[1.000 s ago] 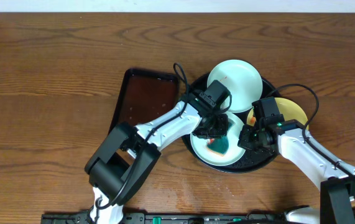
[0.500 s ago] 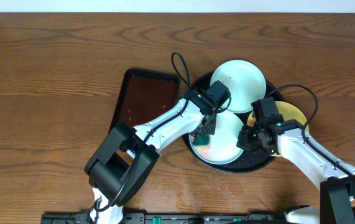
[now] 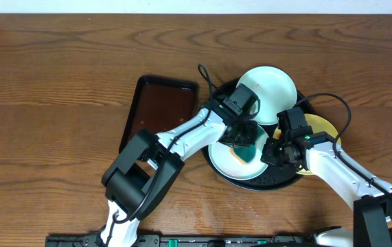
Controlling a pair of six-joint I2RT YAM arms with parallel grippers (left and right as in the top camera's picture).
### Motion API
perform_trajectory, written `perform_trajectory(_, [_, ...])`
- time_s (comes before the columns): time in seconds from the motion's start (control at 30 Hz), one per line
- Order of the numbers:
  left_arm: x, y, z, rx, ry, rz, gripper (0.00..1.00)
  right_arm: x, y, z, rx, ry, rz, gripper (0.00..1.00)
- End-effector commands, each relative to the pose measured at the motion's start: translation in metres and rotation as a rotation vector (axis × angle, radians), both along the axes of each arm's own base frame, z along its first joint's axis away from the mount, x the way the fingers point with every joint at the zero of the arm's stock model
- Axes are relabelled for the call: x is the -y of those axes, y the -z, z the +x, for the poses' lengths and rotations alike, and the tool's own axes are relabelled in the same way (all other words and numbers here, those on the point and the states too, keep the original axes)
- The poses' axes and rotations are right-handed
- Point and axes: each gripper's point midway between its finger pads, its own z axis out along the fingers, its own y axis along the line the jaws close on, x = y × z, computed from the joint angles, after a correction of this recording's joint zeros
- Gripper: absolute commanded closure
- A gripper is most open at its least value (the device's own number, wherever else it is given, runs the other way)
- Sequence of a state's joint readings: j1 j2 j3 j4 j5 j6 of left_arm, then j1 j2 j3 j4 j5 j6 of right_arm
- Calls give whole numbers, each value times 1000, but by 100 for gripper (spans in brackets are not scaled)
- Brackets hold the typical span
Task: Clean dirty plates on tray and stack at the side
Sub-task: 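Scrub front green plate with sponge while right gripper holds plate rim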
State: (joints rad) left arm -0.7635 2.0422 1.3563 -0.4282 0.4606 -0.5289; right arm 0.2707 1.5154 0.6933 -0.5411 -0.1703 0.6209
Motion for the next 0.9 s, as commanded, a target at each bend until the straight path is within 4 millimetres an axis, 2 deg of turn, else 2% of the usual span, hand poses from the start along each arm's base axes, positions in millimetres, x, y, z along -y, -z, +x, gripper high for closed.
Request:
perform_trajectory(0.0, [12,10,-41,-119,103,-26,93,17,12,-6,-21,19,-91,99])
perform_trajectory(0.13, [-22,26,-28,-82,33,141,92,17,12,-6,-22,19,-91,99])
perform_trajectory(0.3, [-84,39,-3,20,-78,429,93,17,12,-6,-21,19,-91,99])
perform_trajectory(0.47, [-119,23,28,173,-150,632,93,17,12,-6,-22,19,-91,99])
perform_trajectory(0.6, [-147,-1,51,313,-180,807,93,17,12,-8,-29,19,-93,99])
perform_trajectory(0.67, [-150,-4,56,341,-180,827,92,17,12,-8,-29,18,-93,99])
perform_trajectory(0.73, [-143,-1,56,328,-181,792,93,17,12,-7,-28,19,-93,99])
perform_trajectory(0.8, [-126,6,49,270,-166,699,92,17,12,-8,-29,19,-93,99])
perform_trajectory(0.87, [-98,13,36,176,-135,557,93,17,12,-8,-33,19,-94,99])
